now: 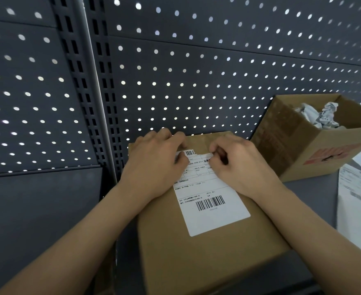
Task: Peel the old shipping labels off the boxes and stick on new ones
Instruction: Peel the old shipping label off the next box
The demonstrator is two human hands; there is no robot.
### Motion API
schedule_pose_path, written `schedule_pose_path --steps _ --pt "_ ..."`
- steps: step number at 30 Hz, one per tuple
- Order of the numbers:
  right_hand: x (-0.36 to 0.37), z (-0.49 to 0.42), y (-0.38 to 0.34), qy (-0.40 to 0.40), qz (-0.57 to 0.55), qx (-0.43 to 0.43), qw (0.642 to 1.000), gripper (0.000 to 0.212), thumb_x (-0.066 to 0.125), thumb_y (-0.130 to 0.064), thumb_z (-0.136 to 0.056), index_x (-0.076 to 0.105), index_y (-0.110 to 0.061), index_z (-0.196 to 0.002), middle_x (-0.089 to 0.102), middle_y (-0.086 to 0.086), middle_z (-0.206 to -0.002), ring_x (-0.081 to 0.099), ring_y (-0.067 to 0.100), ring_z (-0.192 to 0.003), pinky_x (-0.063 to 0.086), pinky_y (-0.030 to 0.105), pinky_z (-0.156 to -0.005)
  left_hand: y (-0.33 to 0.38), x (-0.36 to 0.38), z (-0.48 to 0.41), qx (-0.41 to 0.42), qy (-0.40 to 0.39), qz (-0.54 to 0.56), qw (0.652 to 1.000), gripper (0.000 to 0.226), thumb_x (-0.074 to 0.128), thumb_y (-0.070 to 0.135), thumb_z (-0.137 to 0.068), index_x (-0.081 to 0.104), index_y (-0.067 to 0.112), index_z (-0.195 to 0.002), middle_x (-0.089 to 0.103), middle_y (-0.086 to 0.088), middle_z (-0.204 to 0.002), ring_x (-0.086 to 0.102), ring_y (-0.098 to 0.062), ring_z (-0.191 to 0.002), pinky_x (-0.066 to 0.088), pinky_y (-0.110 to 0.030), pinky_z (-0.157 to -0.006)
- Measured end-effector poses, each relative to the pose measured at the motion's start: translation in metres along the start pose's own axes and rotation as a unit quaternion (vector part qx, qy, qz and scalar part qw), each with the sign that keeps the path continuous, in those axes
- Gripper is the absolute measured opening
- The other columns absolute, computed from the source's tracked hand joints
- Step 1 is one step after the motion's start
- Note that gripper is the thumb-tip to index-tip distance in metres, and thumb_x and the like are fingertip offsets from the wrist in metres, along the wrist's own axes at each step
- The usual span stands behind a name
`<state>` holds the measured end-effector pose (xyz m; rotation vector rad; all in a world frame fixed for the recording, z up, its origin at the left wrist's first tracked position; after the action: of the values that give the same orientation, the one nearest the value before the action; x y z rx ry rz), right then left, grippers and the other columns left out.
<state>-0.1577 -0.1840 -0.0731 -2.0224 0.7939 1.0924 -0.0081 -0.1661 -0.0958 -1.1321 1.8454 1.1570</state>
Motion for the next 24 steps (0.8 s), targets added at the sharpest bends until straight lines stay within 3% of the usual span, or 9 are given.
schedule_pose_path --steps 10,15,19,24 --pt "0.0019 -0.0040 0.0014 -0.013 0.006 0.003 1.000 0.004 0.061 -0.014 -0.083 0.061 -0.016 -0.079 0.048 -0.010 -0.069 0.047 0.011 -0.066 0.042 0.031 -0.063 0.0018 -0.0019 -0.0003 0.002 0.000 -0.010 1.000 0.026 0.043 0.037 -0.086 0.059 0.025 -0.104 0.056 0.003 -0.090 0.054 -0.022 -0.086 0.044 -0.040 -0.080" --pt "0.0033 -0.0028 -0.0011 -0.019 0.010 0.008 1.000 0.007 0.060 -0.011 -0.081 0.056 -0.011 -0.075 0.051 -0.004 -0.071 0.045 0.012 -0.064 0.036 0.027 -0.060 0.0018 -0.0028 -0.0006 0.000 0.003 0.002 1.000 0.032 0.040 0.038 -0.084 0.061 0.026 -0.104 0.057 0.003 -0.090 0.054 -0.023 -0.085 0.044 -0.040 -0.081" --pt "-0.0014 -0.0012 0.0004 -0.004 -0.010 0.023 1.000 0.005 0.062 -0.013 -0.081 0.063 -0.013 -0.086 0.050 -0.009 -0.065 0.046 0.008 -0.064 0.043 0.028 -0.062 0.0001 -0.0014 -0.0001 0.000 0.001 0.009 1.000 0.028 0.043 0.037 -0.085 0.061 0.026 -0.104 0.056 0.003 -0.091 0.054 -0.023 -0.087 0.043 -0.039 -0.083" --pt "-0.0025 -0.0012 0.0015 -0.001 -0.007 0.013 1.000 0.004 0.061 -0.012 -0.078 0.062 -0.016 -0.081 0.054 -0.005 -0.071 0.049 0.011 -0.066 0.048 0.035 -0.064 -0.0018 -0.0005 -0.0005 -0.004 0.001 0.017 1.000 0.021 0.050 0.033 -0.088 0.061 0.026 -0.105 0.057 0.003 -0.093 0.054 -0.023 -0.089 0.043 -0.039 -0.086"
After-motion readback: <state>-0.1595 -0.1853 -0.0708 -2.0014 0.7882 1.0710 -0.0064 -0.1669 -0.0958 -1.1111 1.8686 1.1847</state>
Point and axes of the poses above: each hand's wrist, its own z-axis away from the middle knuckle, its own x-axis out of the palm, y = z × x, the point moved 9 cm from there along -z, towards the middle knuckle
